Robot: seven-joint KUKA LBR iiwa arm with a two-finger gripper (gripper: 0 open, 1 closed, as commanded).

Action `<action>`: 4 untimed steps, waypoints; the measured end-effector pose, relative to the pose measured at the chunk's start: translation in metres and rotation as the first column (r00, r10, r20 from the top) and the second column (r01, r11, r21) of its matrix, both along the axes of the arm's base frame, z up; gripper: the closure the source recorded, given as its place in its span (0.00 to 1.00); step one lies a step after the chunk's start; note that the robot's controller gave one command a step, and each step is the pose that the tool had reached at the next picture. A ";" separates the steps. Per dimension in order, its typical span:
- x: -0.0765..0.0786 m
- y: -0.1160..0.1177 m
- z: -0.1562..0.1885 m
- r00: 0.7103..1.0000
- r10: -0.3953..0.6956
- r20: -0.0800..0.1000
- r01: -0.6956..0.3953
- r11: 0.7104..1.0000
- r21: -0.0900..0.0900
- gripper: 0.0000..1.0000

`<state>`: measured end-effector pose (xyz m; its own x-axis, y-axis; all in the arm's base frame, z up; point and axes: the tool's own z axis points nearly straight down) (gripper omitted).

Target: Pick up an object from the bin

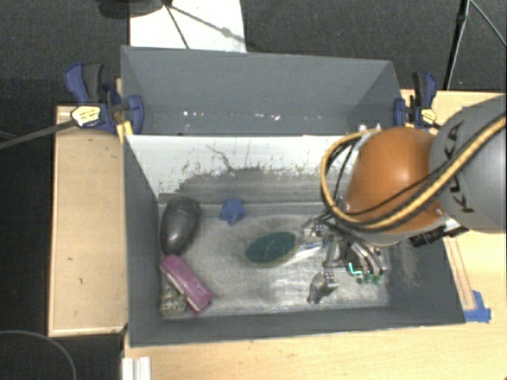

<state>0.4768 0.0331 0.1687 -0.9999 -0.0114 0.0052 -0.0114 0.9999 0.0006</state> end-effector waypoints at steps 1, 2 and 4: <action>0.092 0.049 -0.098 0.995 0.102 0.011 -0.102 0.995 0.001 0.00; 0.101 0.026 -0.067 0.999 -0.042 0.011 0.042 0.999 0.000 0.00; 0.102 0.033 -0.095 0.947 -0.320 0.013 0.320 0.947 0.004 0.00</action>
Offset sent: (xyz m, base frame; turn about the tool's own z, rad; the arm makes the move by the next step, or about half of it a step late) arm 0.0885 0.0473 -0.0987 -0.1014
